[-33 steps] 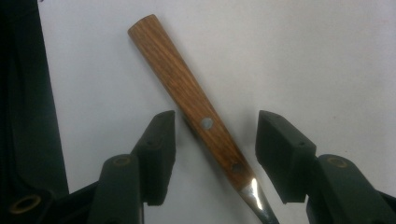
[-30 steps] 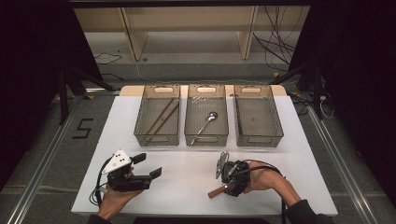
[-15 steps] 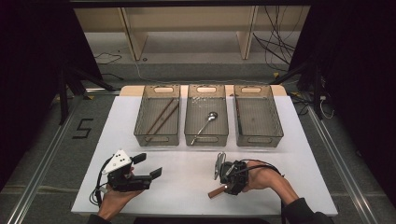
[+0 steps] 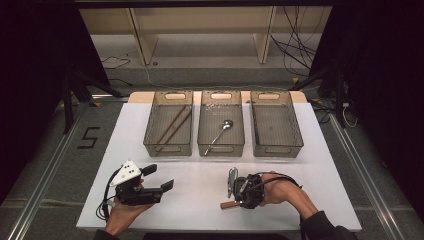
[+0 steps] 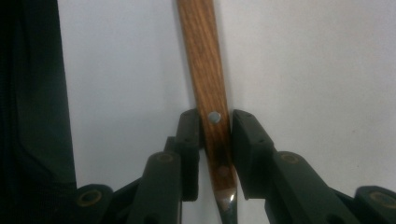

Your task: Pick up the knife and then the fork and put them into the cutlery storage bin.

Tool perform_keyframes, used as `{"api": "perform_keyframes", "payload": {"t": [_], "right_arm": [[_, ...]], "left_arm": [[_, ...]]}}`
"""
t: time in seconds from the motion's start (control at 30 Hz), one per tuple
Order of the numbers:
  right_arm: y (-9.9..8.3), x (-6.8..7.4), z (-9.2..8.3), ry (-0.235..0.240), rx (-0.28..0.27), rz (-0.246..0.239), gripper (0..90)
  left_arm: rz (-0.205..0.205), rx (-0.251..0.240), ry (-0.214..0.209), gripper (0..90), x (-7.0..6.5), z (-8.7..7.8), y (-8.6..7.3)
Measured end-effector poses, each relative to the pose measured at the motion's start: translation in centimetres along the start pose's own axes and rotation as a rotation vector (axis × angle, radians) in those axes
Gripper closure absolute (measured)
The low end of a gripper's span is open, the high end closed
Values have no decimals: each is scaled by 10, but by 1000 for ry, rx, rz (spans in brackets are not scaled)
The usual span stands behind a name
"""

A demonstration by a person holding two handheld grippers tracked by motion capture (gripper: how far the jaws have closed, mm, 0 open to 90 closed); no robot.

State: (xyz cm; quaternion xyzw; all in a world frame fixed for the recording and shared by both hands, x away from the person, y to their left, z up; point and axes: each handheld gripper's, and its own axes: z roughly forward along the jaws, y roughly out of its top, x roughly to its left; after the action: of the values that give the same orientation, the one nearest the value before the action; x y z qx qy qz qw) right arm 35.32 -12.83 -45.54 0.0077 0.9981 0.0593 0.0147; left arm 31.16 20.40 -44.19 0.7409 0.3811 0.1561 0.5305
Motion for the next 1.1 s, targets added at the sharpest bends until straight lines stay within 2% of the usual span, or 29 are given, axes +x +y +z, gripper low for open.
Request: {"api": "perform_keyframes", "payload": {"t": [0.3,0.53,0.8,0.87,0.9,0.93,1.03,1.1], "right_arm": [[-1,0,-1,-1,-10,-14,770],[-5,-4,-10,-22,-78,22,773],[-10,-9,-19,-44,-134,81,774],[-12,-11,-22,-64,-149,85,774],[-13,-12,-25,-63,-155,106,774],[-15,-14,-27,-71,-175,107,774],[-19,-19,-38,-89,-218,148,774],[-22,-23,-46,-106,-259,190,774]], "left_arm": [[-1,0,0,157,0,0,0],[-1,3,2,157,0,0,0],[-1,2,3,157,0,0,0],[1,1,3,157,1,0,0],[-1,1,3,157,0,0,0],[-1,1,3,157,0,0,0],[-1,2,3,157,0,1,0],[-1,1,3,157,0,0,0]]}}
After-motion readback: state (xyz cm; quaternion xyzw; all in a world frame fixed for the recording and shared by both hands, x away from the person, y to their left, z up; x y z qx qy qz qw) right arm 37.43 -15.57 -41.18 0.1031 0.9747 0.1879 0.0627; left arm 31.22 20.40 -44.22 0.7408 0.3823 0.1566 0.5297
